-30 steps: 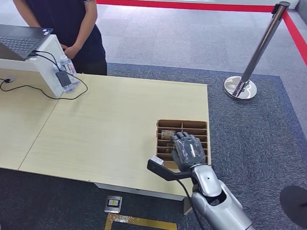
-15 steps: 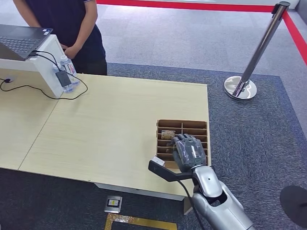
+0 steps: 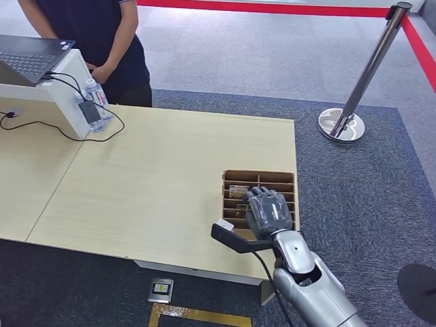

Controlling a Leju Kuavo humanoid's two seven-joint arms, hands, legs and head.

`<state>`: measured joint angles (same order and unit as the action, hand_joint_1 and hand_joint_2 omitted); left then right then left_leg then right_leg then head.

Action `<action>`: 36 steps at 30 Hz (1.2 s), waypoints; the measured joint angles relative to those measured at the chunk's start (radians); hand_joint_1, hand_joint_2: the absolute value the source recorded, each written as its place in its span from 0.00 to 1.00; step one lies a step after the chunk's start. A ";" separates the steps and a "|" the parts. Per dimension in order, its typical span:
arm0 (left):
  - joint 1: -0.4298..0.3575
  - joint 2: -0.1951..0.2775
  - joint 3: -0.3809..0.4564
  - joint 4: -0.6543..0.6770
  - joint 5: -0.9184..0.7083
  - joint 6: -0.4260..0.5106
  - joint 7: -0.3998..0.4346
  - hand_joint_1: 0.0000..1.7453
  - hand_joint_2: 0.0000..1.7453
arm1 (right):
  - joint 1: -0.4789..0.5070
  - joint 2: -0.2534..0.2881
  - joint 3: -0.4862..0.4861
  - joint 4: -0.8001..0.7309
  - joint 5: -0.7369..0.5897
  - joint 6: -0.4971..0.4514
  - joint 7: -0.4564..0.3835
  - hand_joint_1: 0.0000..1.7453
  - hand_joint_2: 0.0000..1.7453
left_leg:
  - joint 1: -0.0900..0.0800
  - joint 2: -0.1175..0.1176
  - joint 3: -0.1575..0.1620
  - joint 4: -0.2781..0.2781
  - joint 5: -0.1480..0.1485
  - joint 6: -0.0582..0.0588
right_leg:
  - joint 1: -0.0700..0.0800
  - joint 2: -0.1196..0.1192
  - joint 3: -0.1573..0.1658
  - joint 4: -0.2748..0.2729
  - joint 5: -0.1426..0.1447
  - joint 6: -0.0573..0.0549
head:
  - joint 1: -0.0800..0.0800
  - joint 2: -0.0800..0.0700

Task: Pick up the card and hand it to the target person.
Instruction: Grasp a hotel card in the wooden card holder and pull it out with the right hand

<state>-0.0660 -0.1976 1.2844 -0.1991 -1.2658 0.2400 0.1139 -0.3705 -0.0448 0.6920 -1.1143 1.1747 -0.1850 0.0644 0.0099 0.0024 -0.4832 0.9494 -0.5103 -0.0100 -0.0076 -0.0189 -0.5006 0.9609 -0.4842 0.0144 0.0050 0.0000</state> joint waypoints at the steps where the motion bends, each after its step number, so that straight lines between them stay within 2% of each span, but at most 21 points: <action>1: 0.000 0.000 0.000 0.000 0.000 0.000 0.000 0.00 0.00 | -0.003 0.002 0.000 0.004 -0.002 -0.001 0.000 0.46 1.00 | 0.000 0.000 0.000 0.000 0.000 0.000 | 0.000 0.000 0.000 0.000 0.000 0.000 | 0.000 0.000; 20: 0.001 0.000 0.000 0.000 0.000 0.004 0.002 0.00 0.00 | -0.013 0.005 0.000 0.039 -0.017 -0.009 0.009 0.44 1.00 | 0.000 0.000 -0.001 0.000 0.000 0.000 | 0.000 0.000 -0.001 0.000 0.000 0.000 | 0.000 0.000; 28: 0.002 0.000 0.000 0.000 -0.002 0.000 0.002 0.00 0.00 | -0.010 0.003 0.000 0.038 -0.017 -0.009 0.016 0.49 1.00 | 0.000 0.000 -0.001 0.000 0.000 0.000 | 0.000 0.000 -0.001 0.000 0.000 0.000 | 0.000 0.000; 31: 0.002 0.000 0.000 0.000 -0.005 0.000 0.002 0.00 0.00 | -0.010 0.001 0.000 0.038 -0.017 -0.010 0.015 0.66 1.00 | 0.000 0.000 0.000 0.000 0.000 0.000 | 0.000 0.000 -0.001 0.000 0.000 0.000 | 0.000 0.000; 33: 0.002 0.000 0.000 0.000 -0.006 -0.001 0.002 0.00 0.00 | -0.011 -0.001 0.000 0.038 -0.021 -0.010 0.011 0.87 1.00 | 0.000 0.000 -0.001 0.000 0.000 0.000 | 0.000 0.000 -0.001 0.000 0.000 0.000 | 0.000 0.000; 35: 0.002 0.001 0.000 0.000 -0.006 -0.001 0.003 0.00 0.00 | -0.012 -0.003 0.000 0.039 -0.026 -0.011 0.005 0.99 1.00 | 0.000 0.000 -0.001 0.000 0.000 0.000 | 0.000 0.000 -0.001 0.000 0.000 0.000 | 0.000 0.000; 36: 0.002 0.001 0.000 0.000 -0.006 -0.001 0.003 0.00 0.00 | -0.012 -0.003 0.001 0.039 -0.028 -0.011 0.002 1.00 1.00 | 0.000 0.000 -0.001 0.000 0.000 0.000 | 0.000 0.000 -0.001 0.000 0.000 0.000 | 0.000 0.000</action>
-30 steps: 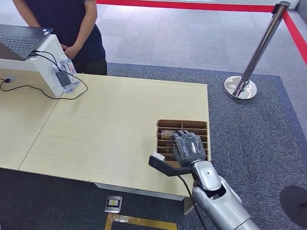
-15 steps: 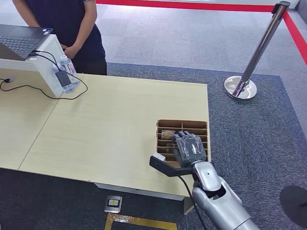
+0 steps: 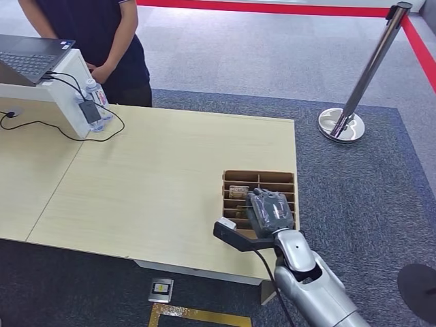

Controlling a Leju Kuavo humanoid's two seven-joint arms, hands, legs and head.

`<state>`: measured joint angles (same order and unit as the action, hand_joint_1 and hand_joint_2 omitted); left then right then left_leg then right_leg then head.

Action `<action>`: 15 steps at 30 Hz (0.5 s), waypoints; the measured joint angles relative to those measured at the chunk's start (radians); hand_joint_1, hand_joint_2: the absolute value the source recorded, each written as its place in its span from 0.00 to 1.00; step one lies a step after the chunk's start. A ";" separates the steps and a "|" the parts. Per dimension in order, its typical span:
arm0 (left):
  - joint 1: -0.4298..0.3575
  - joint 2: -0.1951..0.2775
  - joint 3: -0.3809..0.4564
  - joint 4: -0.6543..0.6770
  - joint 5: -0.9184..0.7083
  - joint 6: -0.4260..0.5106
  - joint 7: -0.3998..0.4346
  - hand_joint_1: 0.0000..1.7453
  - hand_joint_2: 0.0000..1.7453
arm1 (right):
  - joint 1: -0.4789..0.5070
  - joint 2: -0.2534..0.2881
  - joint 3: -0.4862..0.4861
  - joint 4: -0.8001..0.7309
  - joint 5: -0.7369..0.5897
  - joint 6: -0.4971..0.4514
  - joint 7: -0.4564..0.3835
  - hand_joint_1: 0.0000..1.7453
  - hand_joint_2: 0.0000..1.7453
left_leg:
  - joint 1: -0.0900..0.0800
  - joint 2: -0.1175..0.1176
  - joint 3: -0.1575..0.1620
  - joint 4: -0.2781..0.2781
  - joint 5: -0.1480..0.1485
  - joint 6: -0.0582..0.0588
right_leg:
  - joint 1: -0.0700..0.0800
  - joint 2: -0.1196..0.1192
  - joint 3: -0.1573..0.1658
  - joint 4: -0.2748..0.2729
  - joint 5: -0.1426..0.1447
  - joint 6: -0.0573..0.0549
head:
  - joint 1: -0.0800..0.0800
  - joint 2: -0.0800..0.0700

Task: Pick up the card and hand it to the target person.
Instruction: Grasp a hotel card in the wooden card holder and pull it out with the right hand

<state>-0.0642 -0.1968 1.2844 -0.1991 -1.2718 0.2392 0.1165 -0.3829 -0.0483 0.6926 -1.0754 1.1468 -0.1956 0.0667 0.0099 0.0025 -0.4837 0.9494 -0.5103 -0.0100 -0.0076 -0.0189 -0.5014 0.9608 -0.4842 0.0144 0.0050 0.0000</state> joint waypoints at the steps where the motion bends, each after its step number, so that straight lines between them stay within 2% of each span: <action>1: 0.000 0.000 0.000 0.000 0.000 0.000 0.000 0.00 0.00 | 0.000 0.000 0.000 0.000 -0.002 0.000 -0.002 1.00 1.00 | 0.000 0.000 0.000 0.000 0.000 0.000 | 0.000 0.000 0.000 0.000 0.000 0.000 | 0.000 0.000; 15: 0.001 0.000 0.000 0.000 0.003 -0.002 0.000 0.00 0.00 | -0.008 0.009 0.000 0.025 -0.025 -0.021 -0.010 1.00 1.00 | 0.000 0.000 0.001 0.000 0.000 0.000 | 0.000 0.000 0.000 0.000 0.001 -0.001 | 0.000 0.000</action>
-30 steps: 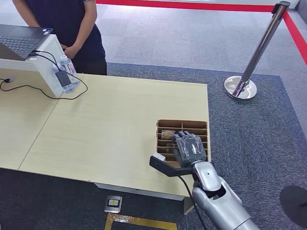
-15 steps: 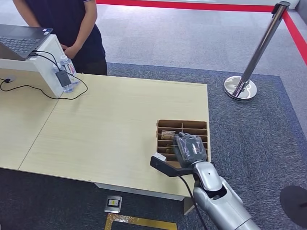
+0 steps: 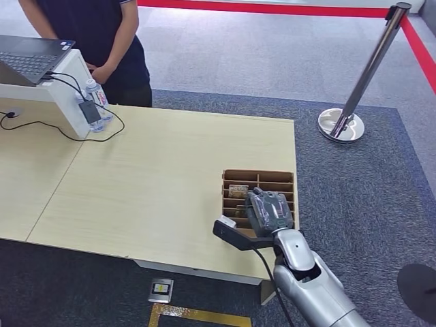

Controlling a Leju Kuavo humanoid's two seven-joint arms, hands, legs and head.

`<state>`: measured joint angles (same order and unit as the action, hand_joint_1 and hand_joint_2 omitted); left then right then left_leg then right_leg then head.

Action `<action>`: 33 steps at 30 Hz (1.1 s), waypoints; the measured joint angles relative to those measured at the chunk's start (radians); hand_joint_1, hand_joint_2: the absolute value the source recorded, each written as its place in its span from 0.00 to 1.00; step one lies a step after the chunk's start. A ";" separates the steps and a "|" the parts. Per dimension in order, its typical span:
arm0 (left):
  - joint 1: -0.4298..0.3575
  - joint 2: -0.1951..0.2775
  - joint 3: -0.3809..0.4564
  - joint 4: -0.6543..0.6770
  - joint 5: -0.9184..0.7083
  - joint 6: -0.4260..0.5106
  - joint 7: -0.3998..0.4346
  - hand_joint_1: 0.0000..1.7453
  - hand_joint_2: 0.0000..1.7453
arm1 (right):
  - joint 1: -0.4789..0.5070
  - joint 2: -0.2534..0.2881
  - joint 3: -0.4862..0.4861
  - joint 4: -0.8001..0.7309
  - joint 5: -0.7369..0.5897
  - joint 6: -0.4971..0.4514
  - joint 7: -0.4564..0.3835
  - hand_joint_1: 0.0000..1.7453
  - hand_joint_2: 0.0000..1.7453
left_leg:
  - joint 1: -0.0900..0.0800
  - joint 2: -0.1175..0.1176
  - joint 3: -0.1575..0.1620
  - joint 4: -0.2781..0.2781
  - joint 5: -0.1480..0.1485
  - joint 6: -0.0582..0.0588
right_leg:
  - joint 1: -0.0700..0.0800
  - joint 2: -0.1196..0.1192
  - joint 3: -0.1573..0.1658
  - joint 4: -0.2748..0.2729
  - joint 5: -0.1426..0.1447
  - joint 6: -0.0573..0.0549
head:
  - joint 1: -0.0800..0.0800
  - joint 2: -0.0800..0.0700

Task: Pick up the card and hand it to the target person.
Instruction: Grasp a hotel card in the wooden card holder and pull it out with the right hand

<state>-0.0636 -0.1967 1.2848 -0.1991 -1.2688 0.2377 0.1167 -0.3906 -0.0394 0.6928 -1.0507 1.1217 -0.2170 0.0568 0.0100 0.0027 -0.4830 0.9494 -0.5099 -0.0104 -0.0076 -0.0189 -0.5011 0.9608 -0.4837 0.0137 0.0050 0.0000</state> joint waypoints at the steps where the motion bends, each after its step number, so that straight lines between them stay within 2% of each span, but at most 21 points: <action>1: 0.000 0.000 0.000 0.000 0.000 -0.001 0.000 0.00 0.00 | 0.001 0.000 0.000 0.000 -0.002 -0.003 0.000 1.00 1.00 | 0.000 0.000 0.000 0.000 0.000 0.000 | 0.000 0.000 0.000 0.000 0.000 0.000 | 0.000 0.000; 7: 0.001 0.001 0.000 0.000 0.001 -0.004 0.000 0.00 0.00 | 0.014 -0.004 0.000 -0.022 -0.010 -0.027 -0.002 1.00 1.00 | 0.000 0.000 0.000 0.000 0.000 0.000 | 0.000 0.000 0.000 0.000 0.000 0.000 | 0.000 0.000; 18: 0.002 0.001 0.002 0.000 0.006 -0.005 -0.004 0.00 0.00 | 0.078 -0.029 -0.013 -0.169 0.006 -0.042 0.012 1.00 1.00 | 0.000 0.000 -0.002 0.000 0.000 0.000 | 0.000 0.000 -0.002 0.000 0.000 0.000 | 0.000 0.000; 26: 0.002 0.001 0.007 0.000 0.010 -0.009 -0.014 0.00 0.00 | 0.107 -0.058 -0.047 -0.297 -0.020 -0.044 -0.030 1.00 1.00 | 0.000 0.000 -0.002 0.000 0.000 0.000 | 0.000 0.000 -0.002 0.000 0.000 0.000 | 0.000 0.000; 33: 0.001 0.001 0.017 0.000 0.013 -0.008 -0.020 0.00 0.00 | 0.125 -0.084 -0.089 -0.400 -0.026 -0.105 -0.053 1.00 1.00 | 0.000 0.000 -0.002 0.000 0.000 0.000 | 0.000 0.000 -0.002 0.000 0.000 0.000 | 0.000 0.000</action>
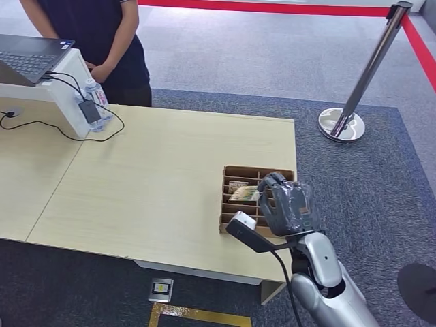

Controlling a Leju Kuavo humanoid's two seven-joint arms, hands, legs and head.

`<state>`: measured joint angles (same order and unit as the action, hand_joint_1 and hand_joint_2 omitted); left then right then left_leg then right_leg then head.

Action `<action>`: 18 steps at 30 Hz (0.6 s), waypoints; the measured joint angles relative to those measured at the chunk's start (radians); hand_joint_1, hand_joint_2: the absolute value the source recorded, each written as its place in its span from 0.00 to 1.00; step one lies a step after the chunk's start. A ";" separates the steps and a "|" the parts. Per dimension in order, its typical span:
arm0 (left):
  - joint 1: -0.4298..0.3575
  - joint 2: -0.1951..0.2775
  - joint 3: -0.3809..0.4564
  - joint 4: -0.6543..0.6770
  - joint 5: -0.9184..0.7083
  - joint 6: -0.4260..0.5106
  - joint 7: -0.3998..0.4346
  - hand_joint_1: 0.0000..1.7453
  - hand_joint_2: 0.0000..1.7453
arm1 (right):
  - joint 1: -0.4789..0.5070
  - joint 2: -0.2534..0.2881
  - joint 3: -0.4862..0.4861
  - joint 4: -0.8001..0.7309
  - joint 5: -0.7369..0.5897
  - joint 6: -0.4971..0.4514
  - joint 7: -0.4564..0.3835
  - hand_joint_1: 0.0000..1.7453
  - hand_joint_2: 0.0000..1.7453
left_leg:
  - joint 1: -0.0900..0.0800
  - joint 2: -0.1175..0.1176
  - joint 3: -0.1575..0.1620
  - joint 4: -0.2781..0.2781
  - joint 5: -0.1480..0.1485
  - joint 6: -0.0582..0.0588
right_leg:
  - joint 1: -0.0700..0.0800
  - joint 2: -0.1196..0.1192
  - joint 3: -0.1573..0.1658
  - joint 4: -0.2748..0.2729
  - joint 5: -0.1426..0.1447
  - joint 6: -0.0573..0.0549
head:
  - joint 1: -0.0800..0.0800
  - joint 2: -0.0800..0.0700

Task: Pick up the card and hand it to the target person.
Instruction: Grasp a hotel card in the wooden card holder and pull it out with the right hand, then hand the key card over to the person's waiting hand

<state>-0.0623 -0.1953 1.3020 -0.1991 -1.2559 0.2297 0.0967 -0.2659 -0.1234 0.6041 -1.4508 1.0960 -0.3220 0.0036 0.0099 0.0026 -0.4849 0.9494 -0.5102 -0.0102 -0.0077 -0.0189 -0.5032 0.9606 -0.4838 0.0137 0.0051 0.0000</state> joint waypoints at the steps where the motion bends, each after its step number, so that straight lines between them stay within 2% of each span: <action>1: 0.000 0.000 0.001 0.000 0.000 0.001 -0.001 0.00 0.00 | 0.002 -0.001 -0.005 -0.012 0.000 -0.007 -0.002 1.00 1.00 | 0.000 0.000 0.000 0.000 0.000 0.000 | 0.000 0.000 0.000 0.000 0.000 0.000 | 0.000 0.000; 8: -0.002 0.000 0.004 0.000 0.000 0.002 -0.007 0.00 0.00 | 0.001 0.015 -0.032 -0.052 0.030 -0.020 0.004 1.00 1.00 | 0.000 0.000 0.000 0.000 0.000 0.000 | 0.000 0.000 0.000 0.000 0.000 0.000 | 0.000 0.000; 18: -0.008 -0.001 0.003 0.000 -0.016 0.003 0.002 0.00 0.00 | -0.120 0.122 -0.037 0.041 0.039 -0.005 0.009 1.00 1.00 | 0.000 0.000 0.000 0.000 0.000 0.000 | 0.000 0.000 0.000 0.001 0.000 0.000 | 0.000 0.000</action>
<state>-0.0701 -0.1961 1.3054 -0.1987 -1.2718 0.2323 0.0984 -0.3855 -0.0014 0.5671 -1.4095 1.1351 -0.3273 0.0131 0.0100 0.0027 -0.4852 0.9494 -0.5098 -0.0102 -0.0075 -0.0189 -0.5030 0.9615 -0.4837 0.0136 0.0050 0.0000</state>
